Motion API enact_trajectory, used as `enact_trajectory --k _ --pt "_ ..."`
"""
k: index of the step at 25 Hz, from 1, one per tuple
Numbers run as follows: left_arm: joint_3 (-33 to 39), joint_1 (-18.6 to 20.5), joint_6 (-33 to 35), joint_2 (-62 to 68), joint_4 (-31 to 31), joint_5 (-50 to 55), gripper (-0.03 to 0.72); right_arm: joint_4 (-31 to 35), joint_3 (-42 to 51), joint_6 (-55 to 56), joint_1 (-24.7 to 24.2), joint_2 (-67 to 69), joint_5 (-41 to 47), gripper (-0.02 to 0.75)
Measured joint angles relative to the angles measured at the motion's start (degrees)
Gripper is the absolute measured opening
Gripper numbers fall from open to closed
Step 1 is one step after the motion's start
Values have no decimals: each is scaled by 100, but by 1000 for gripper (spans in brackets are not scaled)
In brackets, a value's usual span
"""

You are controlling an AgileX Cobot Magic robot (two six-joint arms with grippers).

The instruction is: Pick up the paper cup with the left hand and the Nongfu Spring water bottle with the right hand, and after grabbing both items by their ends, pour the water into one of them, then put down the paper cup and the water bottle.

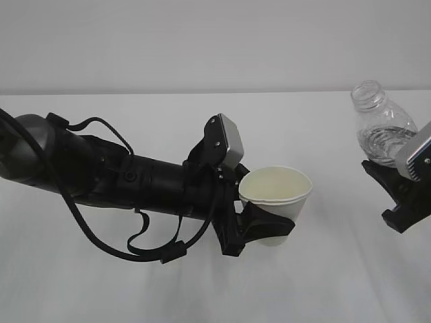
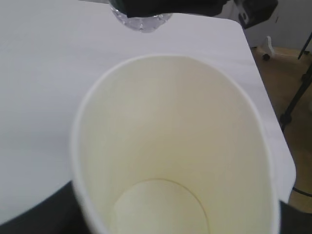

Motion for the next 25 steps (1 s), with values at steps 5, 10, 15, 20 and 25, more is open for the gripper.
enact_trajectory --k 5,10,15,20,25 --pt "0 0 0 0 10 0 441 0 -37 -410 0 0 147 438" --pt "0 0 -3 0 10 0 441 0 -37 -695 0 0 147 438" --pt "0 0 -3 0 10 0 441 0 -37 -1004 0 0 147 438" --pt "0 -73 -12 0 10 0 441 0 -37 -1297 0 0 147 438" --pt "0 -108 -12 0 32 0 441 0 -37 -1546 0 0 147 438"
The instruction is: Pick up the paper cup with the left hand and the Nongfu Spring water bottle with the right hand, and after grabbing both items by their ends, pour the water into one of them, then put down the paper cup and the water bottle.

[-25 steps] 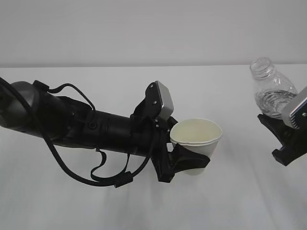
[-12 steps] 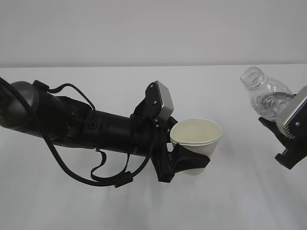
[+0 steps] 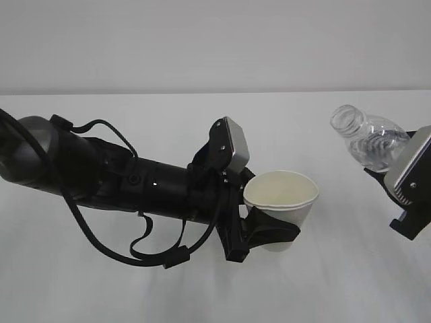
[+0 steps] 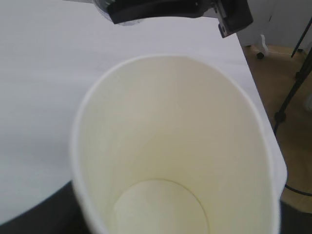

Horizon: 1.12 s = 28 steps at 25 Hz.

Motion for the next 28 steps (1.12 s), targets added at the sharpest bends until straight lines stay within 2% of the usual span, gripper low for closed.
enact_trajectory --k 13,28 --pt "0 0 0 0 12 0 441 171 0 -753 0 0 -33 438" --pt "0 0 0 0 12 -85 441 211 0 -1122 0 0 -138 438"
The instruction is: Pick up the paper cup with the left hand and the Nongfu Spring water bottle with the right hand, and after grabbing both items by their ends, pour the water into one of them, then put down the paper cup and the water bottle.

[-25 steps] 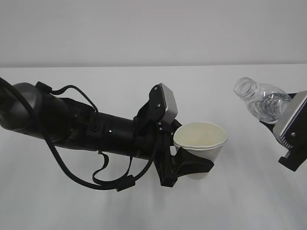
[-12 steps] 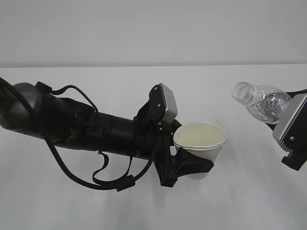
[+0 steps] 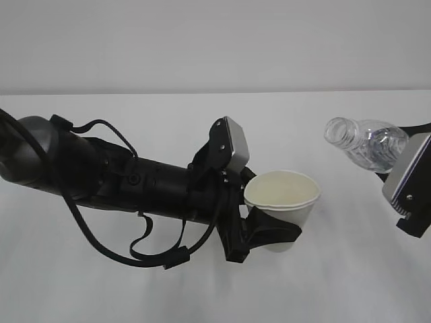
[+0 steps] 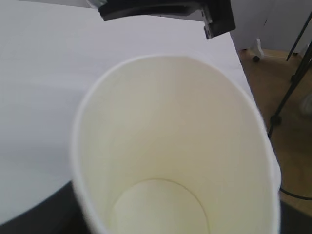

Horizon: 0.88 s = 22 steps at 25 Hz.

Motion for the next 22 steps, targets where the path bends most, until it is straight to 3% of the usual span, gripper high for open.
enact_trajectory --k 22 --pt "-109 -7 0 282 -46 -223 440 0 0 -181 0 0 -37 438"
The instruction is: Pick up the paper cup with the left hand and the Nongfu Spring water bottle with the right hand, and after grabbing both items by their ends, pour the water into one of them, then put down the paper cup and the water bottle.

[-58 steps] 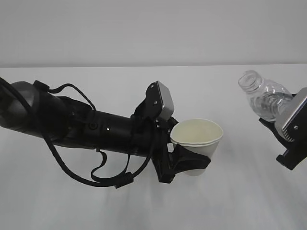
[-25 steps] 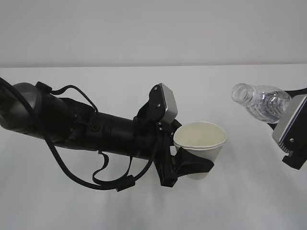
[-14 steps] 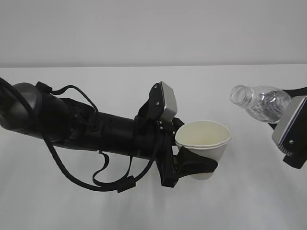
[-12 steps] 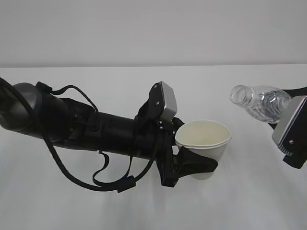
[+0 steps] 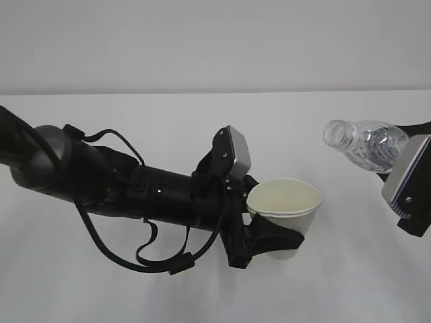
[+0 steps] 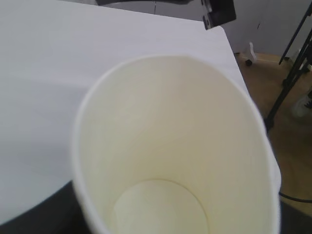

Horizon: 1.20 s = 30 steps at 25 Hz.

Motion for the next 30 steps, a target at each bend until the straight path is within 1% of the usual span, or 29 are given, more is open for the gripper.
enact_trajectory --k 4,8,30 --pt "-204 -57 -121 10 91 3 440 0 0 -4 0 0 0 438" --pt "-251 -152 -167 10 180 16 440 0 0 -4 0 0 0 438" --pt "-251 -150 -180 10 231 192 439 0 0 -692 0 0 -7 438"
